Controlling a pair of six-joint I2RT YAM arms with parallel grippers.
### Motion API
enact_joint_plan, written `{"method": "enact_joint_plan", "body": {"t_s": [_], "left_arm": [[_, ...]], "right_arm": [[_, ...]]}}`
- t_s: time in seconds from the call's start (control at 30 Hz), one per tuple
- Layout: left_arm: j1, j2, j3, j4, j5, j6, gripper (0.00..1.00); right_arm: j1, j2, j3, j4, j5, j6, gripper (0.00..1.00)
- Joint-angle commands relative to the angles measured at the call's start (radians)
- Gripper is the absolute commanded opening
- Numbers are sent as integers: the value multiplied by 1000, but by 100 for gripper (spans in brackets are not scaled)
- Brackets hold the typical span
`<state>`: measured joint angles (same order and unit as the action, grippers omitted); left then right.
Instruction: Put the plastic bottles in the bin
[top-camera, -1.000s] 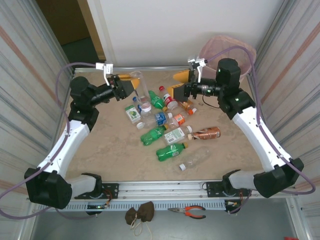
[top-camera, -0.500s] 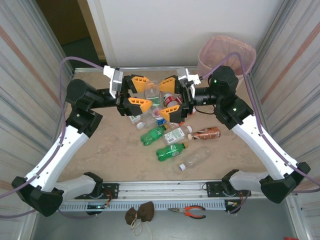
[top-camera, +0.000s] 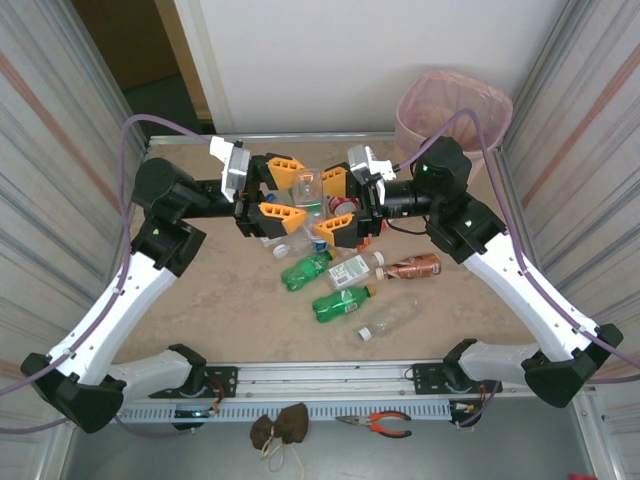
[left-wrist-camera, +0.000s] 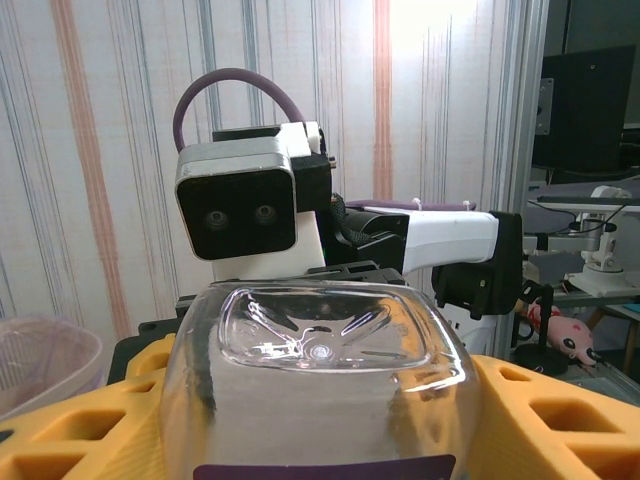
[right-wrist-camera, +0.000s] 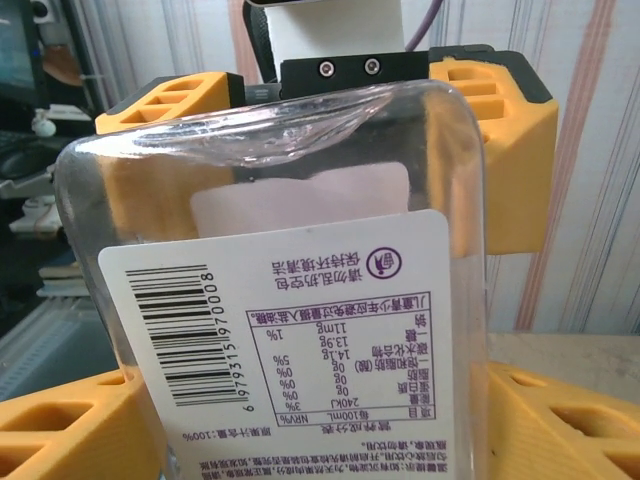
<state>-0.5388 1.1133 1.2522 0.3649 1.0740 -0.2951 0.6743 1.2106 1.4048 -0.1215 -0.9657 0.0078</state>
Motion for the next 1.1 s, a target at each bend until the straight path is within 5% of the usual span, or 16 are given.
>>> {"method": "enact_joint_plan", "body": {"t_s": [0.0, 0.33, 0.5, 0.63, 1.07], "left_arm": [[-1, -18, 21, 15, -14, 25, 40], [-3, -27, 14, -1, -43, 35, 50], [-2, -51, -4, -55, -100, 74, 71], [-2, -85, -27, -96, -150, 107, 77], [-2, -128, -77, -199, -254, 157, 80]], "right_arm": [[11, -28, 28, -13, -5, -9, 71], [12, -35, 26, -12, 11, 3, 62], [7, -47, 26, -15, 77, 6, 61], [-24, -58, 28, -20, 137, 22, 61], [-337, -11, 104, -12, 287, 202, 55]]}}
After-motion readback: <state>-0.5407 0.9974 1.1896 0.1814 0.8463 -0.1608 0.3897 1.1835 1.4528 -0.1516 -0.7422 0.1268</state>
